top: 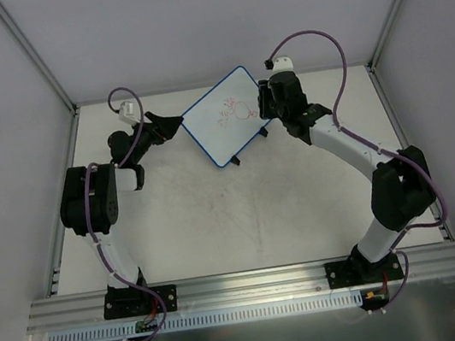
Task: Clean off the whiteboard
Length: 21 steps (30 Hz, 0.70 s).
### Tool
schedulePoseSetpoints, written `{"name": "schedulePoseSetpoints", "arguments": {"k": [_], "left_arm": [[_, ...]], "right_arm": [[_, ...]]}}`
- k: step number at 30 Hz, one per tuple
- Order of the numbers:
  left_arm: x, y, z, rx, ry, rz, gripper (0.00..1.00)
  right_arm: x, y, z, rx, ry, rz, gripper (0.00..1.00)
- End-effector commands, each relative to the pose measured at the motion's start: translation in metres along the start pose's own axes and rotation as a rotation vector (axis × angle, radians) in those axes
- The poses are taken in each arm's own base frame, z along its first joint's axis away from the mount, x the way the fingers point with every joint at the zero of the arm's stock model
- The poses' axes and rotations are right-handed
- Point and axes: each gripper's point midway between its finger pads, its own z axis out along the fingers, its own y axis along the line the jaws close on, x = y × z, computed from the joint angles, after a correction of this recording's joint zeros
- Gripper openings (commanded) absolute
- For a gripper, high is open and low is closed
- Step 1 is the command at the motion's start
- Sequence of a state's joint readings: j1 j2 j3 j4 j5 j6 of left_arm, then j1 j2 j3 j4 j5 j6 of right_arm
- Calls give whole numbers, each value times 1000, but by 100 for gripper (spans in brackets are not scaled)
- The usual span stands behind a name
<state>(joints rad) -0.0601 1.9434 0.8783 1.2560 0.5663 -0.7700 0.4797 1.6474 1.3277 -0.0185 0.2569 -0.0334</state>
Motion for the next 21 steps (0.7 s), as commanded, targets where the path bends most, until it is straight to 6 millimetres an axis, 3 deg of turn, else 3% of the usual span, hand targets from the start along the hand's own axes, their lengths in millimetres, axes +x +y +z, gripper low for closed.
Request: {"name": "schedulePoseSetpoints", "arguments": {"k": [1, 16, 21], "left_arm": [[-26, -31, 10, 110, -70, 109, 81], [-9, -38, 20, 229, -22, 18, 71], [-6, -47, 27, 299, -1, -10, 60]], "right_arm": [[-27, 8, -3, -10, -108, 2, 0], [-17, 14, 7, -29, -85, 21, 0], [-17, 14, 8, -32, -83, 23, 0]]}}
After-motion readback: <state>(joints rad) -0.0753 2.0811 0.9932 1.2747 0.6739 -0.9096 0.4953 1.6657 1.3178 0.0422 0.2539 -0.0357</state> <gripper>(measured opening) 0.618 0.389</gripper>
